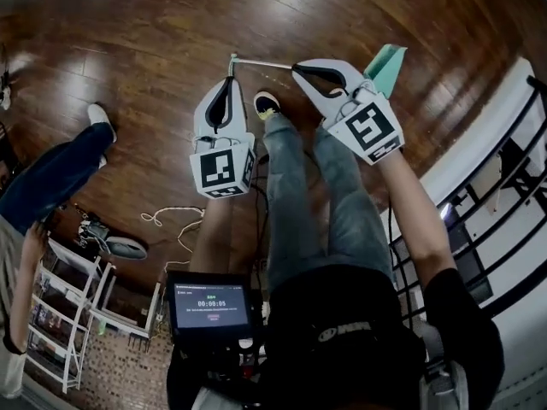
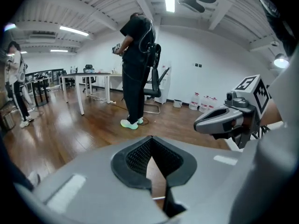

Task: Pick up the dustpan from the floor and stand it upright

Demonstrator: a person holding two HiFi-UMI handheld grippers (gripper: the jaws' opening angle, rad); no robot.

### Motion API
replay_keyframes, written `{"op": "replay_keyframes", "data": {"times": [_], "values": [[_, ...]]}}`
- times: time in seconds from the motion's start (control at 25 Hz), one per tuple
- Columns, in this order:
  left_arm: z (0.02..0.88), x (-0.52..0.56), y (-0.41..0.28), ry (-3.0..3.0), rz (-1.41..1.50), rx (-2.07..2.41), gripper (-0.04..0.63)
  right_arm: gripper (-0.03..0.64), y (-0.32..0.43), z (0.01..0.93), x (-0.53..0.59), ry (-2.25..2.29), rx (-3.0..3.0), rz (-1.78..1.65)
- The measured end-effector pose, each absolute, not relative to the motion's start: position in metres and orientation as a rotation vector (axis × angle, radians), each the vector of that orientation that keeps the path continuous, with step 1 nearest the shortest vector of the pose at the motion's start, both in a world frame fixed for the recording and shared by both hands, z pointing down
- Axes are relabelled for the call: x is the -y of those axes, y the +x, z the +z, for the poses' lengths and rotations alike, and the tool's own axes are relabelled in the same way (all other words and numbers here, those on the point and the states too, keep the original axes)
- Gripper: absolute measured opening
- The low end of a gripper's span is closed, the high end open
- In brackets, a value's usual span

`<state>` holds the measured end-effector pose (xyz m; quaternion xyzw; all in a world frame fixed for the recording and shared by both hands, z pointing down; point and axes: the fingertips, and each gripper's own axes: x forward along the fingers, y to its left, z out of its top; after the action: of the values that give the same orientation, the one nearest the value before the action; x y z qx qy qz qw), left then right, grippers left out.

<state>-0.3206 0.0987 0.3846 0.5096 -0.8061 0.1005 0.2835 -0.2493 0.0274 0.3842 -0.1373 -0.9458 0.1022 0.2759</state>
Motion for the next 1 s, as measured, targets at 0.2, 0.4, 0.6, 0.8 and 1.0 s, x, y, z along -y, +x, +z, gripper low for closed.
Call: {"op": "replay_keyframes", "data": {"times": [0.2,0.4,0.6,0.8,1.0], "values": [[0.491,-0.120,-0.328,1.329,0.337,2.088,0.020,0.003,-0.256,0.509,-0.059,-0.396,2.369,0.228],[0.557,-0.116,-0.326,1.399,0.388,2.081,0.020,0.004,-0.251,0.596,-0.077,-0.433,2.281,0.152],[0.617,-0.115,-0.326,1.400,0.367,2.106,0.020,0.094,-0.234,0.678,-0.091,-0.529,2.223,0.102],[0.652,-0.110,-0.317,1.412,0.355,2.108,0.020,0.155,-0.212,0.752,-0.092,-0.558,2.142,0.098],[0.679,-0.120,-0.320,1.384,0.353,2.108,0.020,0.170,-0.205,0.825,-0.097,-0.594,2.027,0.002]]}}
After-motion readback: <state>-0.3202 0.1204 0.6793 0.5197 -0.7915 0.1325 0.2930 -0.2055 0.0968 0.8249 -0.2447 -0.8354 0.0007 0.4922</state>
